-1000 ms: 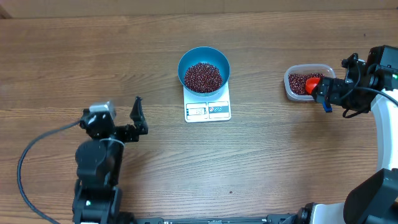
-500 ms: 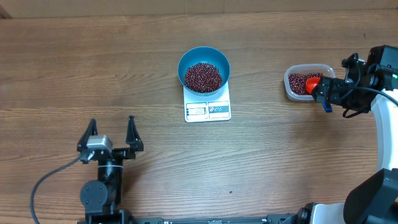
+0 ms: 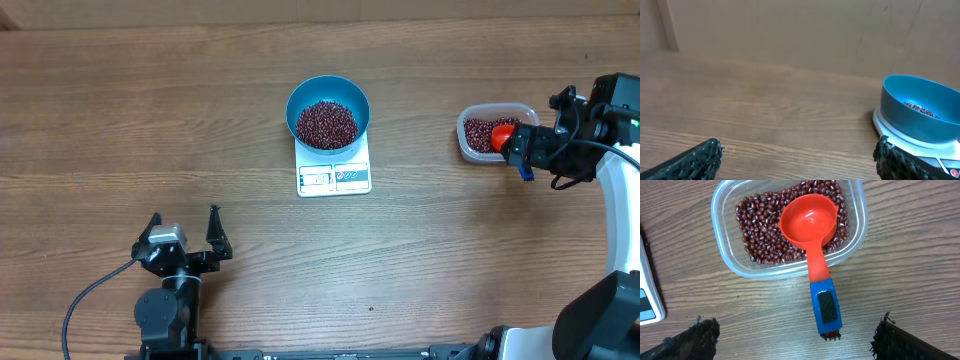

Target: Scoop item into bowl and weigh 150g on scale

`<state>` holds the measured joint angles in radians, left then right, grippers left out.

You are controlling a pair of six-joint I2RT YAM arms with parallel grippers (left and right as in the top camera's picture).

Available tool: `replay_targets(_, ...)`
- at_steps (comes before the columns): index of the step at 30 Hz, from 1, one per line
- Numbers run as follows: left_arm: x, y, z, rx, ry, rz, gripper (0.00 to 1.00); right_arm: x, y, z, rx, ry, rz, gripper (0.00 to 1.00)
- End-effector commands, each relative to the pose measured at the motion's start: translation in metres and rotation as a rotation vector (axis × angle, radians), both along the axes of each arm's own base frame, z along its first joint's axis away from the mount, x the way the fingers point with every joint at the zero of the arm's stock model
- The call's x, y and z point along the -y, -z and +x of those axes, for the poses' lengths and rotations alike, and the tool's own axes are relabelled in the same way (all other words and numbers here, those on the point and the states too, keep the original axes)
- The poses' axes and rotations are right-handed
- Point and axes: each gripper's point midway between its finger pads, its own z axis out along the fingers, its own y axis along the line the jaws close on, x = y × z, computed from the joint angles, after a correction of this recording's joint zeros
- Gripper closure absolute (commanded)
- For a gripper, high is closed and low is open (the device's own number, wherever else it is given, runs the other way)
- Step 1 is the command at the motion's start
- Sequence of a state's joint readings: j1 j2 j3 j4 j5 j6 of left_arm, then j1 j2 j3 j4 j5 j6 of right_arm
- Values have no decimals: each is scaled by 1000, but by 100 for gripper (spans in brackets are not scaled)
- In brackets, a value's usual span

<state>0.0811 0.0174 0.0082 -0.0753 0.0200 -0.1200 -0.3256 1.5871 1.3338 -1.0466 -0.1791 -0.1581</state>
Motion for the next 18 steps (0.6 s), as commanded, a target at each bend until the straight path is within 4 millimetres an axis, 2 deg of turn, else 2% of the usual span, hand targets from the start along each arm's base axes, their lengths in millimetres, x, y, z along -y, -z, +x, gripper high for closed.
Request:
replay_targets(1,-3,0,-1,3,-7,69,0,1,-8,5,28,-8,-7,0)
replay_targets(18,-2,-1,-1,1,-2,91,0,1,-8,5,28,-8,-7,0)
